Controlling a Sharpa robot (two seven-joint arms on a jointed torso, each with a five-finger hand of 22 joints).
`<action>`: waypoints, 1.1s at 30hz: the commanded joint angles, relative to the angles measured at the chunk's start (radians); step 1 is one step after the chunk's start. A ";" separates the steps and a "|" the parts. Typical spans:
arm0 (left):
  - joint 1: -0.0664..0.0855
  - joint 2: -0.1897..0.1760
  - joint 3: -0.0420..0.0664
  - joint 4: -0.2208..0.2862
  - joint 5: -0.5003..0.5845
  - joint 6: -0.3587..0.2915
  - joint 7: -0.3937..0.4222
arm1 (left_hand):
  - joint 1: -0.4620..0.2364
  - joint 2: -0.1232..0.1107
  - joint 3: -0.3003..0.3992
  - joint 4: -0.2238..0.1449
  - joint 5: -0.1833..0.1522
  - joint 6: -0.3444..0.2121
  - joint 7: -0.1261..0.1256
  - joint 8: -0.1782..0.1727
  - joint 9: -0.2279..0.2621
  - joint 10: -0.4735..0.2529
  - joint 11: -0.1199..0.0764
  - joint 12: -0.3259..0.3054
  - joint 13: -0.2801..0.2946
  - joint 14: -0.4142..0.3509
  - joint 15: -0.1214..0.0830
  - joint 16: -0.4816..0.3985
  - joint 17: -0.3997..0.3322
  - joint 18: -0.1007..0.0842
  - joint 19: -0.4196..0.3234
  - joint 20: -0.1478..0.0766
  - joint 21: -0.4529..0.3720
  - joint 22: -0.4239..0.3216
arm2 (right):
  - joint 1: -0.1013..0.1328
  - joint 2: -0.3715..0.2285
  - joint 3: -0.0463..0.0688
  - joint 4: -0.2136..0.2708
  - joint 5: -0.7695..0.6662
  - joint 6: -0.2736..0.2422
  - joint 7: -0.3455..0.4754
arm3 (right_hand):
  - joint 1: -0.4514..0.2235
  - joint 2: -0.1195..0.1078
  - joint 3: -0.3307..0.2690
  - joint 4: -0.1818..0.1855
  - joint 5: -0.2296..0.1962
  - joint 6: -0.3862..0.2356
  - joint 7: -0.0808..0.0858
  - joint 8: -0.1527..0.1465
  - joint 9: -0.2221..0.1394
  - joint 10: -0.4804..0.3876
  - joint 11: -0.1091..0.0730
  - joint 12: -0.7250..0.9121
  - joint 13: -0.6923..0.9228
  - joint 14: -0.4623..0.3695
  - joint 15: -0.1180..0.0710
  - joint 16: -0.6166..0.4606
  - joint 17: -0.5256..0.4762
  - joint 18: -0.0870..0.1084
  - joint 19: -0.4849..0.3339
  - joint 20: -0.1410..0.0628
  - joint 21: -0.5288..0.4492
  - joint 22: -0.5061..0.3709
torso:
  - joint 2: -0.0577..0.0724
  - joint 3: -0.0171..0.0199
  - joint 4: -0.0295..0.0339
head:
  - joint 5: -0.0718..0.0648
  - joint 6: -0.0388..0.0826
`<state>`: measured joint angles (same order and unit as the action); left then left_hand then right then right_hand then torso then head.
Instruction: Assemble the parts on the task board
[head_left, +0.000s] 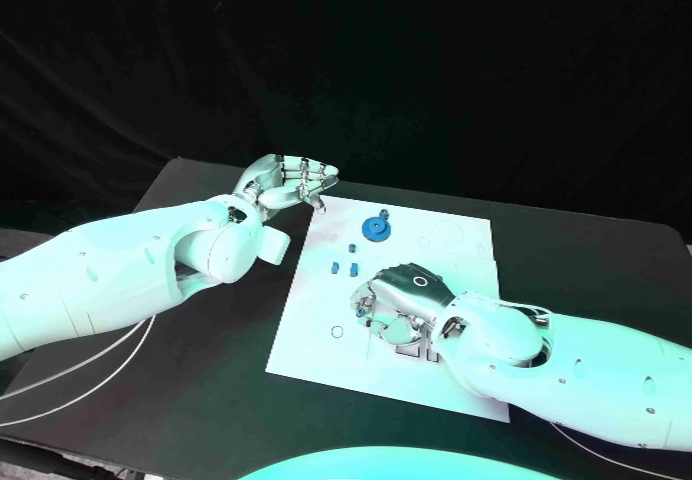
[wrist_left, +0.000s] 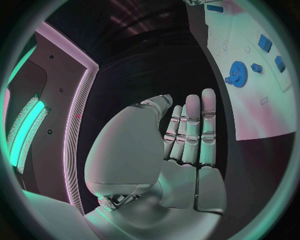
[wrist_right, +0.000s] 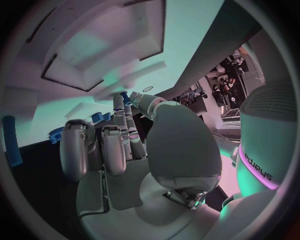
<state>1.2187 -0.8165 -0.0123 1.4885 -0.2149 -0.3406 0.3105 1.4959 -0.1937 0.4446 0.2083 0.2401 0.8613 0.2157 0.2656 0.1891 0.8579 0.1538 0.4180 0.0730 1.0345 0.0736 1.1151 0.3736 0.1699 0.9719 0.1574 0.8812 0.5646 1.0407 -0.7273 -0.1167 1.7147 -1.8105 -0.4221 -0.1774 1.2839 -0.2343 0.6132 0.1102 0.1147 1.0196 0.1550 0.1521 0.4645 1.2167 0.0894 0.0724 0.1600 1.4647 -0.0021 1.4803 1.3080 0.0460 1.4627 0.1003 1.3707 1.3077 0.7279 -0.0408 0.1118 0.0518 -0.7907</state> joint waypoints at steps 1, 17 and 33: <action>0.000 0.001 0.001 0.001 0.005 0.000 0.004 | -0.005 -0.006 0.005 -0.001 0.001 -0.005 0.002 0.005 -0.002 -0.010 0.000 0.007 -0.001 -0.007 -0.003 -0.005 -0.002 0.014 -0.005 -0.001 -0.003 -0.001 | -0.002 -0.005 -0.002 0.003 -0.020 0.001 -0.018 | -0.009 -0.003 -0.007 0.000 0.005 -0.011 0.005 -0.007 -0.003 -0.011 0.001 -0.007 -0.002 0.059 0.010 0.003 0.028 0.000 0.024 0.005 -0.006 0.148 | 0.000 0.0011 0.0003 | 0.000 0.000; 0.000 -0.002 0.000 -0.002 0.005 0.002 0.002 | -0.006 -0.006 0.006 -0.002 0.001 -0.006 0.002 0.005 -0.002 -0.011 0.000 0.008 -0.001 -0.007 -0.002 -0.005 -0.002 0.014 -0.005 -0.001 -0.004 -0.002 | 0.031 -0.131 0.015 0.102 -0.018 -0.089 -0.041 | -0.020 -0.023 -0.053 0.005 0.007 -0.070 0.010 -0.052 -0.028 -0.081 0.012 0.005 -0.013 0.050 0.022 -0.009 -0.002 0.011 0.006 0.019 -0.056 0.123 | 0.000 0.0013 -0.0028 | -0.021 0.013; 0.000 -0.005 -0.001 0.002 0.005 0.009 0.000 | -0.007 -0.006 0.007 -0.003 0.001 -0.006 0.002 0.006 -0.002 -0.013 0.000 0.008 -0.001 -0.007 -0.002 -0.005 -0.003 0.015 -0.005 0.000 -0.004 -0.002 | 0.137 -0.285 0.021 0.071 0.111 0.146 -0.020 | 0.068 0.028 -0.376 0.066 0.054 -0.079 -0.014 -0.066 -0.055 -0.174 0.010 0.038 -0.032 0.049 0.020 -0.011 -0.008 0.025 -0.014 0.016 -0.139 0.081 | 0.001 0.0025 -0.0030 | -0.077 0.037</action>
<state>1.2188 -0.8229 -0.0135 1.4878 -0.2146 -0.3402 0.3067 1.4960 -0.1937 0.4473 0.2054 0.2401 0.8614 0.2157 0.2656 0.1883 0.8508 0.1537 0.4221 0.0731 1.0345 0.0735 1.1152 0.3725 0.1699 0.9719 0.1574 0.8813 0.5638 1.1772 -1.0148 -0.0959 1.7890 -1.7216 -0.3609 -0.2051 1.3399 -0.2064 0.2502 0.1723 0.1649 0.9406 0.1452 0.0923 0.4108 1.0449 0.1001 0.1073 0.1293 1.4666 0.0144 1.4685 1.2969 0.0615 1.4498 0.1164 1.2294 1.3073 0.7273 -0.0395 0.1072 -0.0225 -0.7549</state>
